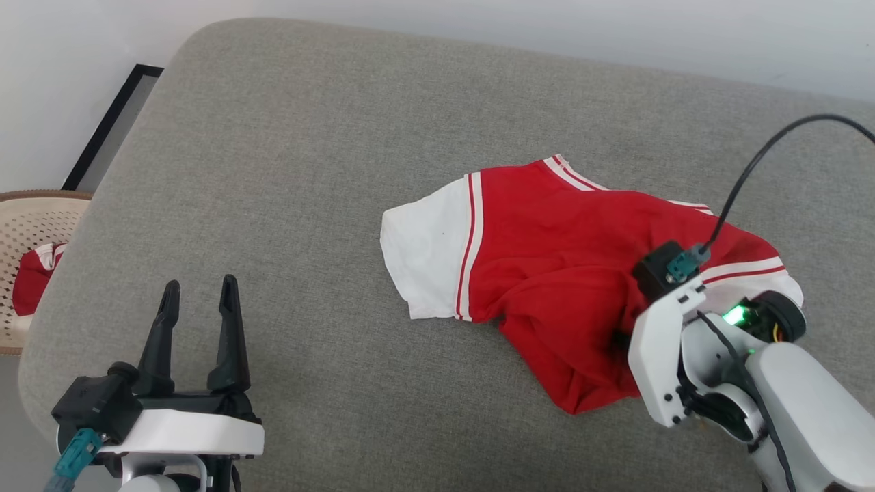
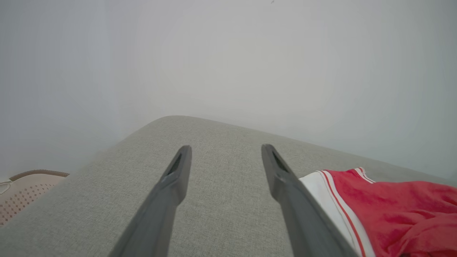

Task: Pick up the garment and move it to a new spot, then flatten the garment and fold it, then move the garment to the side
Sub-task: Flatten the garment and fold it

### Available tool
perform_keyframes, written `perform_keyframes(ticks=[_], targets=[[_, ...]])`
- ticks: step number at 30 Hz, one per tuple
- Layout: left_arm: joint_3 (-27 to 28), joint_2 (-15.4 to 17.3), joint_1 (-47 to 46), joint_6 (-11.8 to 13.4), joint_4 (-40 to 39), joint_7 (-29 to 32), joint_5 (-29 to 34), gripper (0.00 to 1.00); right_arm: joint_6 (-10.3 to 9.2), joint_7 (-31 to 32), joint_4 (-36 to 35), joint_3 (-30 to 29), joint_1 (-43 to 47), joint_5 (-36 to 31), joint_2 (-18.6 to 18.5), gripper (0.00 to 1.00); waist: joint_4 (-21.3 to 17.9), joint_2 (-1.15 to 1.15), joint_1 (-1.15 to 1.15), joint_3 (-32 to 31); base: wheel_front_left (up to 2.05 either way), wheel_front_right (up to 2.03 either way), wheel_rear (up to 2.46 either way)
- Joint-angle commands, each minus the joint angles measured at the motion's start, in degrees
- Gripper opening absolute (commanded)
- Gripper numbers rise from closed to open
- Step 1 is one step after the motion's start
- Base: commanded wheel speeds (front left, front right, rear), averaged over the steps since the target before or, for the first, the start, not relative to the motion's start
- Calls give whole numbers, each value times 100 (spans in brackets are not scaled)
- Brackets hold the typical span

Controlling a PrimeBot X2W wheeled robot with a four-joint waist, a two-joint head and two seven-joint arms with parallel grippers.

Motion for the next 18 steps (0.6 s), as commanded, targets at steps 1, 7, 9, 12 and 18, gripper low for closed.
perform_keyframes(ticks=[1,7,9,12,18], targets=[[15,-11,-45,-13,-4,-29,-55,100,0,-60,-42,47,-79,44,-2,0,4,0,0,-2,0,0,0],[100,-20,41,-13,-25,-29,-55,100,0,-38,-629,356,-321,291,-57,0,9,0,0,-8,0,0,0],[118,-19,50,-13,-29,-29,-50,100,0,13,-844,440,-386,351,-18,0,9,0,0,-3,0,0,0],[123,-27,36,-13,-28,-29,-30,100,0,97,-1068,600,-470,387,33,0,22,0,0,11,0,0,0],[119,-39,-4,-13,-6,-29,-26,100,0,100,-1094,1062,-536,496,202,0,47,0,0,61,0,0,0]])
